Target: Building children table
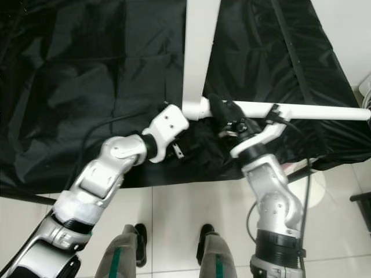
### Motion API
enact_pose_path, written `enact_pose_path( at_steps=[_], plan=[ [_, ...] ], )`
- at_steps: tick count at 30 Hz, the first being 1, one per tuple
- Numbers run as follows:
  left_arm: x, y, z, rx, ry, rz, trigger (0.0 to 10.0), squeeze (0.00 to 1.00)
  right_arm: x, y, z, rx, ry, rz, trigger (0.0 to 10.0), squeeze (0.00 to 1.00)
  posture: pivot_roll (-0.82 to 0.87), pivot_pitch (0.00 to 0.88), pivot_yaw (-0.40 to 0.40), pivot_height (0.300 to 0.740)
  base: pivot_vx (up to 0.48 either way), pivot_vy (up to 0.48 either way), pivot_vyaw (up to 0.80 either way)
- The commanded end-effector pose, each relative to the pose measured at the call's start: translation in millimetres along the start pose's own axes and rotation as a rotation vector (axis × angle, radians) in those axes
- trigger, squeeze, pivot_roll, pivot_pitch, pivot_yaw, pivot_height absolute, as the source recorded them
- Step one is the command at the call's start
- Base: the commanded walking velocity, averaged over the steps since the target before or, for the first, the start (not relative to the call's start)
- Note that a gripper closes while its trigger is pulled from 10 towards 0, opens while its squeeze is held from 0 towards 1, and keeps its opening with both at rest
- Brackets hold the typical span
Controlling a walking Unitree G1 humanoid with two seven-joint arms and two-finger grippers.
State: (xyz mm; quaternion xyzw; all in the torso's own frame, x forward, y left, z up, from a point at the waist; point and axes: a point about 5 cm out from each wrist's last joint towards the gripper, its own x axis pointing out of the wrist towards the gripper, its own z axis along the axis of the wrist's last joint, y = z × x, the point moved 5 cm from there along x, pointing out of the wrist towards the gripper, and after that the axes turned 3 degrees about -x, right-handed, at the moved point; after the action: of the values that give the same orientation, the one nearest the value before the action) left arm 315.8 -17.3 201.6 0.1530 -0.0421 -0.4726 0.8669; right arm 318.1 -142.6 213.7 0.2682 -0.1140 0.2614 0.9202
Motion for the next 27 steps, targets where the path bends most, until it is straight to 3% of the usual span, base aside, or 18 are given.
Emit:
enact_pose_path(
  at_steps=[1, 4, 6, 9, 10, 14, 17, 18, 20, 23, 24, 27],
  plan=[
    [-9.1, -3.2, 1.1, -0.014, -0.011, -0.032, 10.0, 0.0, -2.2, -3.3, -0.9, -0.031, 0.01, -0.004, 10.0, 0.0, 0.13, 0.131, -0.009, 0.74, 0.0, 0.0, 0.0],
    [-14.7, 1.9, 1.9, -0.017, -0.015, -0.009, 10.0, 0.0, -0.3, -4.8, 0.2, -0.042, 0.006, -0.012, 10.0, 0.0, 0.13, 0.131, -0.009, 0.74, 0.0, 0.0, 0.0],
    [-27.9, 20.0, 0.8, -0.037, -0.02, 0.084, 10.0, 0.0, 3.9, -12.4, 4.4, -0.087, -0.009, -0.057, 10.0, 0.0, 0.12, 0.122, -0.02, 0.74, 0.0, 0.0, 0.0],
    [-32.9, 25.1, 1.0, -0.044, -0.022, 0.118, 10.0, 0.0, 5.1, -15.2, 6.1, -0.103, -0.016, -0.074, 10.0, 0.0, 0.12, 0.122, -0.02, 0.74, 0.0, 0.0, 0.0],
    [-40.8, 34.2, 0.4, -0.055, -0.02, 0.181, 10.0, 0.0, 6.0, -21.7, 10.0, -0.121, -0.034, -0.114, 10.0, 0.0, 0.12, 0.117, -0.022, 0.74, 0.0, 0.0, 0.0],
    [-46.9, 40.9, 0.2, -0.06, -0.019, 0.227, 10.0, 0.0, 6.3, -27.3, 13.5, -0.132, -0.049, -0.148, 10.0, 0.0, 0.12, 0.118, -0.024, 0.74, 0.0, 0.0, 0.0],
    [-70.4, 79.9, -9.3, -0.076, 0.002, 0.448, 10.0, 0.0, 6.8, -51.7, 27.7, -0.188, -0.104, -0.296, 10.0, 0.0, 0.11, 0.126, -0.031, 0.74, 0.0, 0.0, 0.0],
    [-70.4, 79.9, -9.3, -0.076, 0.002, 0.448, 10.0, 0.0, 6.8, -51.7, 27.7, -0.188, -0.104, -0.296, 10.0, 0.0, 0.11, 0.126, -0.031, 0.74, 0.0, 0.0, 0.0],
    [-84.0, 101.1, -12.8, -0.118, -0.004, 0.57, 10.0, 0.0, 8.6, -61.6, 32.2, -0.21, -0.118, -0.358, 10.0, 0.0, 0.09, 0.129, -0.037, 0.74, 0.0, 0.0, 0.0],
    [-86.7, 105.6, -12.6, -0.128, -0.012, 0.596, 10.0, 0.0, 9.6, -63.8, 32.8, -0.211, -0.121, -0.371, 10.0, 0.0, 0.09, 0.13, -0.039, 0.74, 0.0, 0.0, 0.0],
    [-92.5, 119.8, -19.6, -0.211, -0.036, 0.679, 10.0, 0.0, 14.6, -66.9, 31.4, -0.232, -0.119, -0.399, 10.0, 0.0, 0.07, 0.127, -0.042, 0.74, 0.0, 0.0, 0.0],
    [-95.7, 126.9, -25.4, -0.249, -0.032, 0.726, 10.0, 0.0, 16.6, -67.7, 30.0, -0.238, -0.116, -0.409, 10.0, 0.0, 0.07, 0.127, -0.042, 0.74, 0.0, 0.0, 0.0]
  ],
)
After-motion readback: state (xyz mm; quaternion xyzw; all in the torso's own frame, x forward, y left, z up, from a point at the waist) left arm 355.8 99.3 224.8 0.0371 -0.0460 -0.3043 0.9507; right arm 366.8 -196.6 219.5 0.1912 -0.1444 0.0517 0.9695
